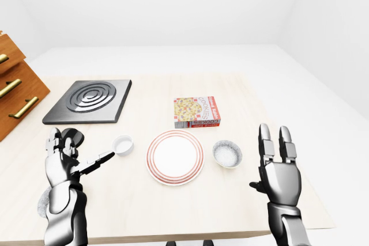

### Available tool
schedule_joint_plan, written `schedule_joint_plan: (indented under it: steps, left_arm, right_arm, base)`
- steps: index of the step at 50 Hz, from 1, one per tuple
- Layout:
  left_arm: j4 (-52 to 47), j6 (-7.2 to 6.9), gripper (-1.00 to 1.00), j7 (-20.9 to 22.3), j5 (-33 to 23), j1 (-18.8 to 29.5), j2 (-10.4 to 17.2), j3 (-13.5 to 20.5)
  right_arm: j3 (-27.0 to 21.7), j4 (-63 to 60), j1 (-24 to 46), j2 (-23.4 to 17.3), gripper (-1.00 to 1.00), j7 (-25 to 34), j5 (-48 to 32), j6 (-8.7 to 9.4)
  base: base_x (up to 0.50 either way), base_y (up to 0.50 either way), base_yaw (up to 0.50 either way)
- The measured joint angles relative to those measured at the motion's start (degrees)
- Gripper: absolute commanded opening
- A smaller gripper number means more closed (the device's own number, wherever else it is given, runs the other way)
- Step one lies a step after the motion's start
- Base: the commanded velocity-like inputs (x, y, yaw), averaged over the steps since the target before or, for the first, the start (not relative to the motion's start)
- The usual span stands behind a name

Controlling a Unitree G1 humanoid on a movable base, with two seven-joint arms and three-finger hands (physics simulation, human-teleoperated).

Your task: Pick the akita bowl next to the plate and place it on the plate.

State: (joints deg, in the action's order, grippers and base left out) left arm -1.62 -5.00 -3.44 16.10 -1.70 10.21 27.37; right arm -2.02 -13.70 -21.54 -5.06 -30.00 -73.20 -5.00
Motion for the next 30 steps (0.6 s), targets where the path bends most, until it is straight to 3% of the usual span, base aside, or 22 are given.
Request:
schedule_joint_plan:
  steps: [30]
  left_arm:
    - [0.3, 0.0, 1.0, -0.08, 0.51, 0.08, 0.07, -0.06]
  right_arm:
    - [11.19, 4.55, 4.04, -3.51, 1.0, 0.0, -7.85, 0.0]
  base:
    - [0.0, 0.0, 0.0]
